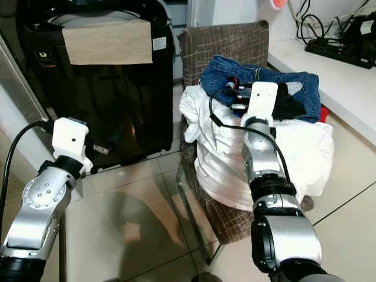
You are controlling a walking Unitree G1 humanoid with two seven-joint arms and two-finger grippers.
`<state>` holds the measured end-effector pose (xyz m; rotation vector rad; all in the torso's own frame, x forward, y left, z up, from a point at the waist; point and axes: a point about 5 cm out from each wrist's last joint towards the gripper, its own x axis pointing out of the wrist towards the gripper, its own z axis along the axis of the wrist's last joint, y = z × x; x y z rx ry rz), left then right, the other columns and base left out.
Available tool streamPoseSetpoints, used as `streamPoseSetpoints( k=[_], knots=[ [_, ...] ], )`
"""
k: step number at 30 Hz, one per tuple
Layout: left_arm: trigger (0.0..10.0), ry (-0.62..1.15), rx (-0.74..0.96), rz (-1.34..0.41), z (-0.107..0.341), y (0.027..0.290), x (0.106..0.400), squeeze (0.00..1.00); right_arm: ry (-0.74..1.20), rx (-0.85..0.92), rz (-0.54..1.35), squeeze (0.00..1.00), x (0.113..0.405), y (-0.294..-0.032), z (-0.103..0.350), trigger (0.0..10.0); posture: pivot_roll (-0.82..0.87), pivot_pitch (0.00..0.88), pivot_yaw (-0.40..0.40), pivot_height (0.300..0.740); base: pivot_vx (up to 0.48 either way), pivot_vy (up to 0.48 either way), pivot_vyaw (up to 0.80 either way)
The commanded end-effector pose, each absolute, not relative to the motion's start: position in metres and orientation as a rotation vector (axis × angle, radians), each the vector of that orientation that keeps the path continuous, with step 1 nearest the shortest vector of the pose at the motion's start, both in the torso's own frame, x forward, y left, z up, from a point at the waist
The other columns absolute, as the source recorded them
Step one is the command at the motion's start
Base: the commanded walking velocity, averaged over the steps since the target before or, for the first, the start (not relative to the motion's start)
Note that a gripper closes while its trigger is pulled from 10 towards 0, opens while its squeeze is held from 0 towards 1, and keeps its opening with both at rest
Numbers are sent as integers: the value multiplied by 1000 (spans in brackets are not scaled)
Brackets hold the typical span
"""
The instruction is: Clothes washing
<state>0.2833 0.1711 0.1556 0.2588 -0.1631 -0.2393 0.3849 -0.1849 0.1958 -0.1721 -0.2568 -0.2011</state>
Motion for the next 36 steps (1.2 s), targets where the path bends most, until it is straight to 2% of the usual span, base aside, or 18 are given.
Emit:
streamPoseSetpoints(
  k=[1,4,8,12,15,23,33,34,36],
  knots=[
    [10000,-155,271,-251,154,170,284,0,-319,-193,-203,0,385,-184,210,0,-17,4,-19,740,0,0,0],
    [10000,-158,268,-249,154,169,284,0,-346,-220,-178,0,385,-179,218,0,-16,7,-22,740,0,0,0],
    [10000,-154,234,-207,153,169,285,0,-424,-312,-78,0,376,-156,224,0,-16,7,-22,740,0,0,0],
    [10000,-157,201,-129,154,171,288,0,-424,-284,-17,0,369,-140,216,0,-17,11,-25,740,0,0,0],
    [10000,-163,164,-81,154,169,289,0,-385,-261,13,0,367,-134,205,0,-16,14,-24,740,0,0,735],
    [10000,-164,155,-46,154,162,290,0,-331,-259,64,0,362,-131,188,0,-13,16,-26,740,0,0,675],
    [10000,-120,235,16,143,166,289,0,-288,-248,98,0,357,-134,172,0,-11,15,-27,740,0,0,664],
    [10000,-129,236,9,144,165,289,0,-282,-236,96,35,357,-135,170,0,-10,15,-26,740,0,0,663],
    [10000,-146,247,6,147,165,290,0,-273,-222,94,0,357,-137,167,0,-11,14,-25,740,0,0,666]
  ],
)
